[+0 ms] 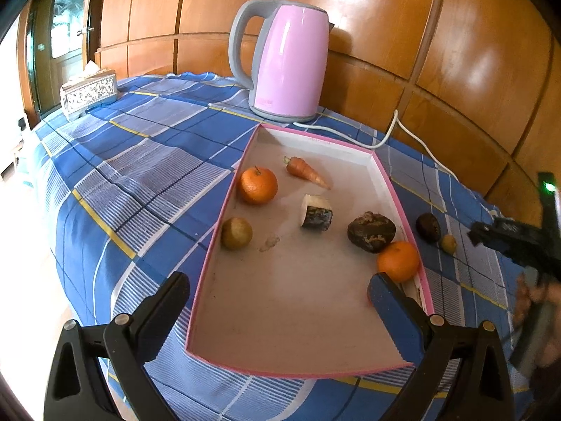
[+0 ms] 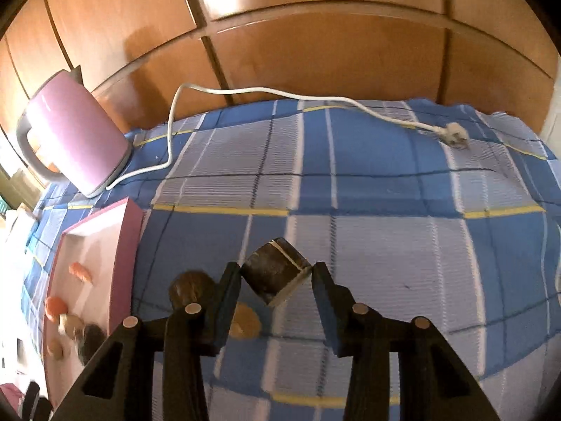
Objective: Organize fruits
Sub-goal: 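Carry the cut piece into the tray and open the right gripper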
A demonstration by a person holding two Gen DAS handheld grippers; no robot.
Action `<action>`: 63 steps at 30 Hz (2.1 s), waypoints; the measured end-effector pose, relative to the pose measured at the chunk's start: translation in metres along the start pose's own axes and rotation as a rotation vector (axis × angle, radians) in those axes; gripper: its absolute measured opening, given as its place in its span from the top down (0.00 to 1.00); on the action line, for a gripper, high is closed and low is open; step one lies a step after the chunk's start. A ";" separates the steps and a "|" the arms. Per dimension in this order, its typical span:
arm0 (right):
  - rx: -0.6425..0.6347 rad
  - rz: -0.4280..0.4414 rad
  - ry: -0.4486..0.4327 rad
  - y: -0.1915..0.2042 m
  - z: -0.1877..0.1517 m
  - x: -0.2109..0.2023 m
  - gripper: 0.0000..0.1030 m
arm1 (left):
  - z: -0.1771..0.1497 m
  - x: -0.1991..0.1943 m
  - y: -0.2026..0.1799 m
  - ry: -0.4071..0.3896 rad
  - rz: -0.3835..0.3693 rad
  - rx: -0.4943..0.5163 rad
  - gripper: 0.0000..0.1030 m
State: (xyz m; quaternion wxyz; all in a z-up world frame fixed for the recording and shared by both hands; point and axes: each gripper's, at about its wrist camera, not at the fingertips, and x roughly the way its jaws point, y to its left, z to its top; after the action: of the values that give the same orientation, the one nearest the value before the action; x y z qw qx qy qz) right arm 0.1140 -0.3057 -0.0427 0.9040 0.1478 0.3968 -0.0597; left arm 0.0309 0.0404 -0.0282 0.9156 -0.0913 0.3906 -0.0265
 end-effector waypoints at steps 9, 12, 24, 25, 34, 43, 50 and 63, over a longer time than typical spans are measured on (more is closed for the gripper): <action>0.014 0.002 -0.015 -0.030 -0.040 -0.037 0.59 | -0.006 -0.008 -0.005 0.006 0.010 0.012 0.00; 0.021 0.035 -0.011 -0.029 -0.051 -0.043 0.59 | -0.006 -0.013 -0.004 -0.002 0.014 0.005 0.00; -0.162 0.211 0.014 0.040 -0.080 -0.060 0.59 | -0.005 -0.020 0.000 -0.015 0.021 -0.018 0.00; -0.183 0.222 0.015 0.045 -0.083 -0.063 0.59 | -0.005 -0.019 0.001 -0.010 0.024 -0.021 0.00; -0.313 0.301 0.032 0.091 -0.091 -0.067 0.59 | -0.004 -0.016 0.010 -0.002 0.035 -0.051 0.00; -0.408 0.356 0.048 0.134 -0.081 -0.065 0.59 | 0.016 -0.017 0.046 -0.057 0.120 -0.122 0.00; -0.463 0.368 0.076 0.174 -0.080 -0.048 0.59 | 0.018 -0.010 0.065 -0.037 0.144 -0.171 0.00; -0.429 0.350 0.124 0.178 -0.087 -0.028 0.54 | 0.011 -0.007 0.049 -0.014 0.122 -0.124 0.00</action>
State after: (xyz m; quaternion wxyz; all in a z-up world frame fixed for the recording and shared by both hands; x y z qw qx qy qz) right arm 0.0745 -0.1096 -0.0391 0.8852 0.0226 0.4232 0.1920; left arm 0.0326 0.0910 -0.0252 0.9108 -0.1238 0.3900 0.0543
